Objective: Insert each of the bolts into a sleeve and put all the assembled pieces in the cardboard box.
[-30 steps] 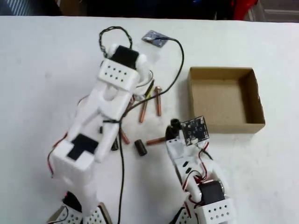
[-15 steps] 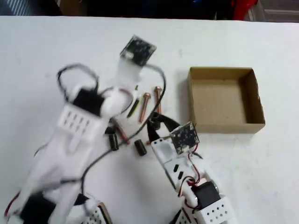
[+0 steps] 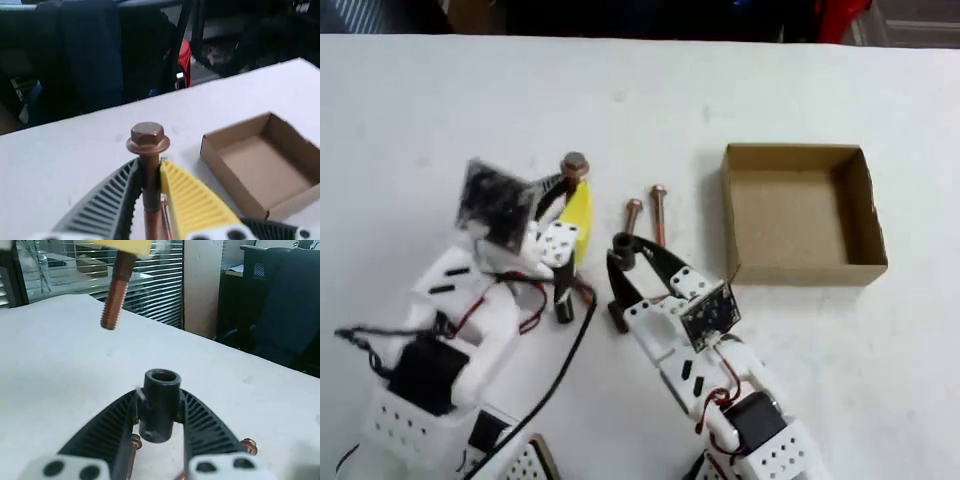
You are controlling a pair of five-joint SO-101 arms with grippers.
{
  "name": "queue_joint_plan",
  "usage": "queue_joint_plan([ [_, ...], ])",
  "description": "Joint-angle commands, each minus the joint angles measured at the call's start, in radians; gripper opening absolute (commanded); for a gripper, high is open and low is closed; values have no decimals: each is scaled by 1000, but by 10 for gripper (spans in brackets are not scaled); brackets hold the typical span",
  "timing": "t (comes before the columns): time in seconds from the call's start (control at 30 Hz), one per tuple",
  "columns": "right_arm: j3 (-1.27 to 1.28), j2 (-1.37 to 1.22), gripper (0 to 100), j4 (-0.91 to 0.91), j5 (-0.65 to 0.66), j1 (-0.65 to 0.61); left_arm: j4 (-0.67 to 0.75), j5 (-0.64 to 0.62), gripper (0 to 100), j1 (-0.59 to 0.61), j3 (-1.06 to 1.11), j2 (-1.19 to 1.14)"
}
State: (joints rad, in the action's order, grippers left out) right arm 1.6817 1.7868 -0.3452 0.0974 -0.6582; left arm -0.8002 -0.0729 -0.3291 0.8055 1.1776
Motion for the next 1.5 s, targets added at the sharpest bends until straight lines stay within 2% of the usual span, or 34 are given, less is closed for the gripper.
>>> queue_joint_plan([
  [0.0,9,13,17,28,-14,-12,138,-58,20,-16,29,61],
  [0.23,9,12,17,25,-12,-8,356,-87,20,-162,239,147],
  [0.37,9,12,17,-8,-11,-7,451,-87,20,-179,338,223],
  [0.63,9,12,17,-10,-6,-7,446,-91,20,-182,387,309],
  [1.47,9,13,17,-7,-6,-7,448,-89,20,-176,439,309],
])
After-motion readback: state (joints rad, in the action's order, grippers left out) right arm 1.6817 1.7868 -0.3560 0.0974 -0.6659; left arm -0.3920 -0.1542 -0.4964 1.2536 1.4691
